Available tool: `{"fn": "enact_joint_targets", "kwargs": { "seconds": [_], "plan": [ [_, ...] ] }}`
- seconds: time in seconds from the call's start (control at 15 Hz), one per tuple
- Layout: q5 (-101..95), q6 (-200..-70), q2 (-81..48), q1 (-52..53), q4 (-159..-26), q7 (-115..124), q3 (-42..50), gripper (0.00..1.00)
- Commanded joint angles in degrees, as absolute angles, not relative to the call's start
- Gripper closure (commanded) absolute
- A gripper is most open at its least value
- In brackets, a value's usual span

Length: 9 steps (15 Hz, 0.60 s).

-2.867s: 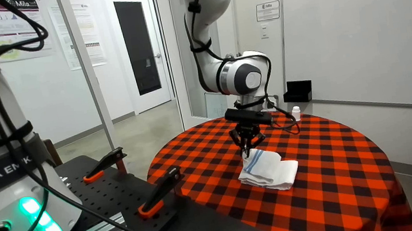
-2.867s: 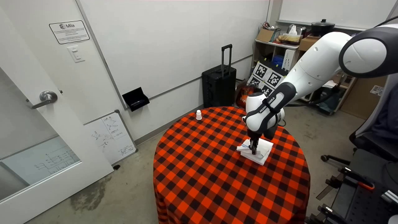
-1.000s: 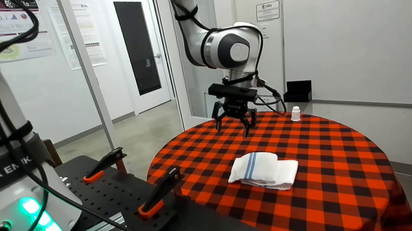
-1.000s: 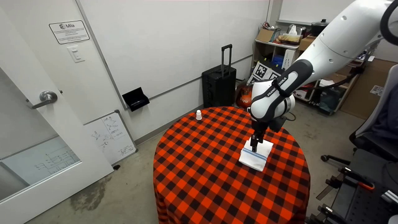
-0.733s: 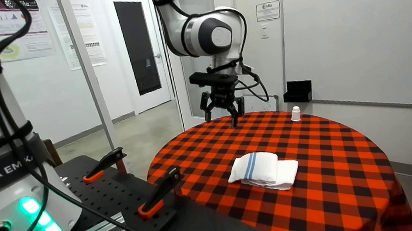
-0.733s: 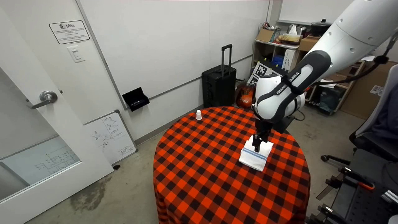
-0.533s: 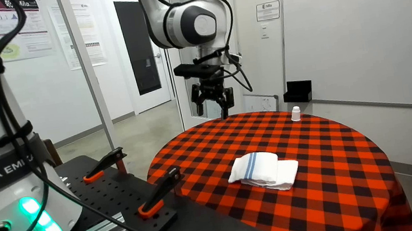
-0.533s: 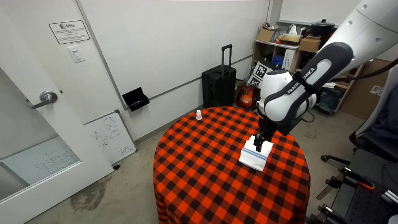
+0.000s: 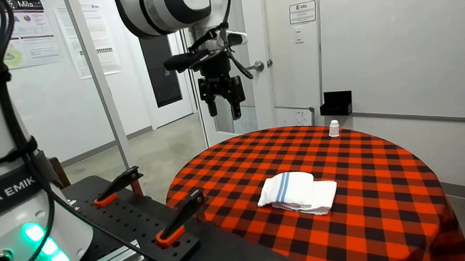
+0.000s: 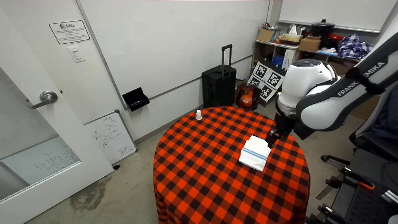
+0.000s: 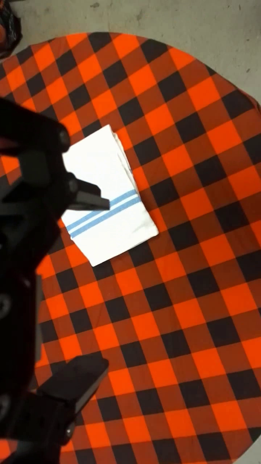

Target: Move the tea towel to the right and then fold it

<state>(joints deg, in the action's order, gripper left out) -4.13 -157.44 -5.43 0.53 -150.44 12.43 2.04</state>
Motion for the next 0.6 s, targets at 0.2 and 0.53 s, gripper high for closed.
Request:
{"fn": "enact_joint_targets", "kwargs": {
  "seconds": [0.2, 0.53],
  "plan": [
    [2.22, -139.12, 6.46, -0.34, -151.75, 14.23, 1.68, 0.0],
    [1.73, -140.4, 6.06, -0.74, -151.96, 13.14, 1.5, 0.0]
  ]
}}
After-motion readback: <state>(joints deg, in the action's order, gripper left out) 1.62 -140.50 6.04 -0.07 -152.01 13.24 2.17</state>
